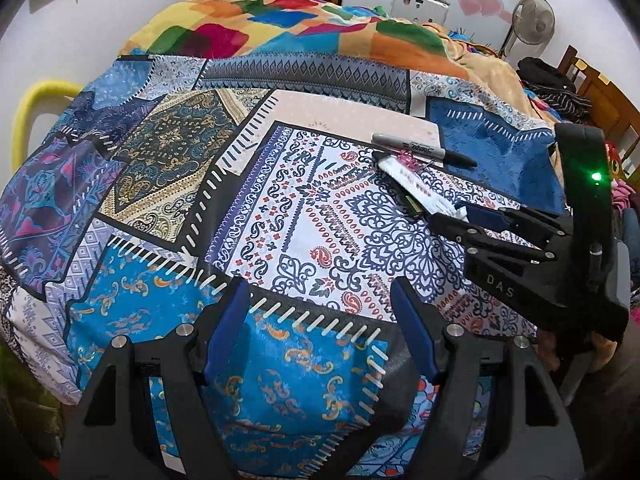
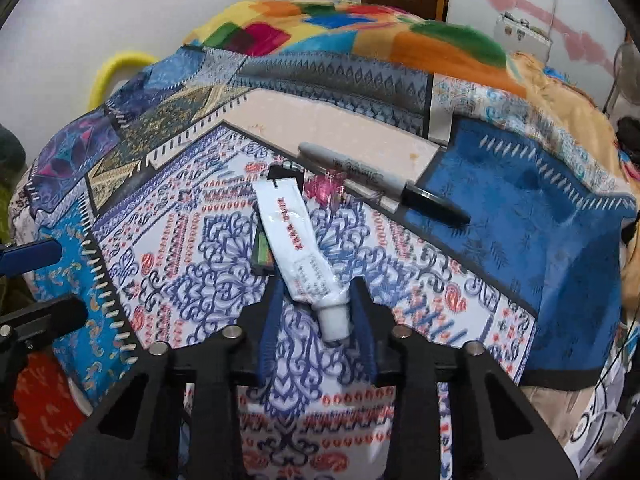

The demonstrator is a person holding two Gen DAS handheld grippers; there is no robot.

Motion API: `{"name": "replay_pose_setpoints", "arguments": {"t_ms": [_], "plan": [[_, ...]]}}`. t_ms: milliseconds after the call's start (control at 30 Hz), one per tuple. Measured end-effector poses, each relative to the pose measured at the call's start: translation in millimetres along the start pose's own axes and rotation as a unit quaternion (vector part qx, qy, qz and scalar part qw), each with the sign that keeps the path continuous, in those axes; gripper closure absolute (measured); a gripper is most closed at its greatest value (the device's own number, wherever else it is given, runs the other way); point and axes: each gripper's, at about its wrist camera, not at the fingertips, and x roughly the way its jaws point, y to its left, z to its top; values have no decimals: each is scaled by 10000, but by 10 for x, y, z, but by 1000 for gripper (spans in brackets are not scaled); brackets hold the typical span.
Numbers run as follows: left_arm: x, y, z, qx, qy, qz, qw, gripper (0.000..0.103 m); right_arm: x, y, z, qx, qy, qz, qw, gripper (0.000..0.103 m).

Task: Collect trash
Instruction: 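Grasp the white tube with the right tool while the left tool grasps a black marker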

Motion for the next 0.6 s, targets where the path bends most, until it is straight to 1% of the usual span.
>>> {"name": "replay_pose_setpoints", "arguments": {"t_ms": [67,100,133,200,367,500,600], "plan": [[33,-10,15,-14,20,-30,10000,31,-5,-15,4,11,-35,63,10000,79],[52,-22,31,-18,32,-60,10000,31,-24,-43,-7,89,-66,136,9998,85],[73,-42,54,-16,39,-86,10000,32,-28,-64,-12,142,-80,190,9997,87],[107,-80,105,8,40,-120,9999,32,-78,-126,-36,319,-104,277,9991,87],[242,-265,304,114,32,-263,9996,32,-227,-267,-99,594,-301,288,9974,87],[409,-431,504,78,97,-326,9994,32,-385,-359,-116,772,-516,160,9956,87],[561,-563,607,0,119,-280,9995,32,-480,-404,-125,755,-689,-71,9947,87]]}}
